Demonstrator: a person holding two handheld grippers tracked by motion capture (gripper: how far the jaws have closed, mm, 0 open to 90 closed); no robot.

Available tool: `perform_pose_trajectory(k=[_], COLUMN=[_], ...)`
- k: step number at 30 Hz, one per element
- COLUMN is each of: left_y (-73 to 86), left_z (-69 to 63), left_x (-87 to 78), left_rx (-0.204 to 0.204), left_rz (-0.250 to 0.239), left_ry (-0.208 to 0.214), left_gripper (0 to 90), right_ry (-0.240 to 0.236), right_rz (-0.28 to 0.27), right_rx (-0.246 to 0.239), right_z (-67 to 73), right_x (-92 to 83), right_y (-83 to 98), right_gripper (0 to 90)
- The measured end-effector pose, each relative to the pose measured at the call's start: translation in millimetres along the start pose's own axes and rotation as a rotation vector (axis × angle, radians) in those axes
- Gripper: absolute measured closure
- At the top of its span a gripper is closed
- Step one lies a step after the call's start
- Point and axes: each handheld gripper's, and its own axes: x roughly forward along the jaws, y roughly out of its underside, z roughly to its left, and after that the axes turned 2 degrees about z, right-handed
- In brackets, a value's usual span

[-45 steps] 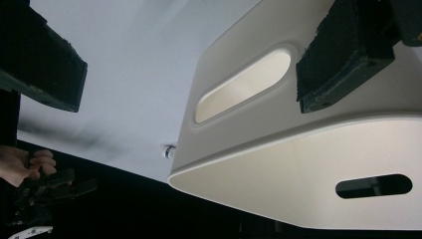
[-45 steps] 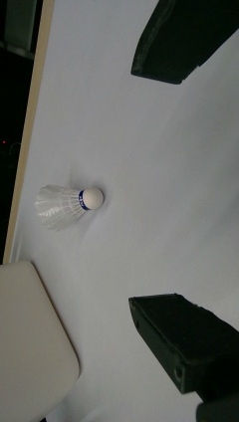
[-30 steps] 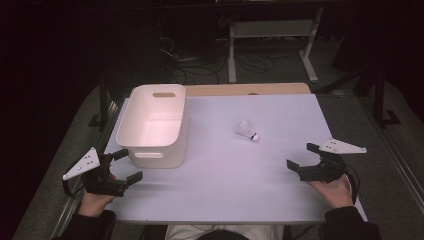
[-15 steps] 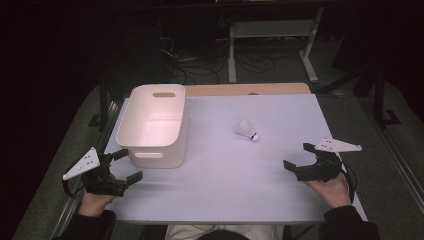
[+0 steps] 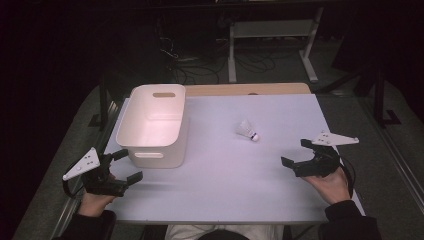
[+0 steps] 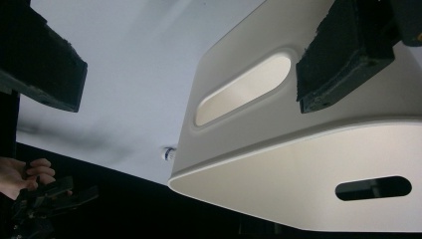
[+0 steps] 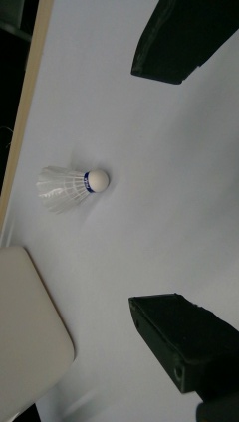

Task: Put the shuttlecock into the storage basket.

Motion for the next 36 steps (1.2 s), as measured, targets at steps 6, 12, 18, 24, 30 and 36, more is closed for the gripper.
perform_pose_trajectory(k=[6, 12, 18, 24, 30, 36], left_y=[0.1, 0.0, 0.1, 0.1, 0.1, 0.2], left_z=[-0.4, -0.3, -0.4, -0.4, -0.4, -0.3], left_x=[-0.4, -0.2, -0.2, -0.4, -0.3, -0.5], left_rx=[-0.003, -0.002, -0.003, -0.005, -0.007, -0.008], left_rz=[-0.001, -0.001, -0.002, -0.004, -0.004, -0.007], left_ry=[-0.001, 0.001, 0.0, -0.001, 0.0, 0.001], left_gripper=[0.0, 0.0, 0.0, 0.0, 0.0, 0.0], right_ry=[-0.001, -0.005, -0.005, -0.006, -0.004, -0.01], right_rz=[0.016, 0.021, 0.035, 0.047, 0.061, 0.077], right_rx=[-0.02, -0.023, -0.033, -0.034, -0.041, -0.06], right_z=[1.5, -0.3, -1.4, -2.6, -3.6, -1.5], right_x=[-1.9, -3.7, -2.9, -1.3, 1.6, 7.2], right_y=[-12.7, -24.7, -33.5, -39.3, -47.8, -58.4], right_gripper=[0.0, 0.0, 0.0, 0.0, 0.0, 0.0])
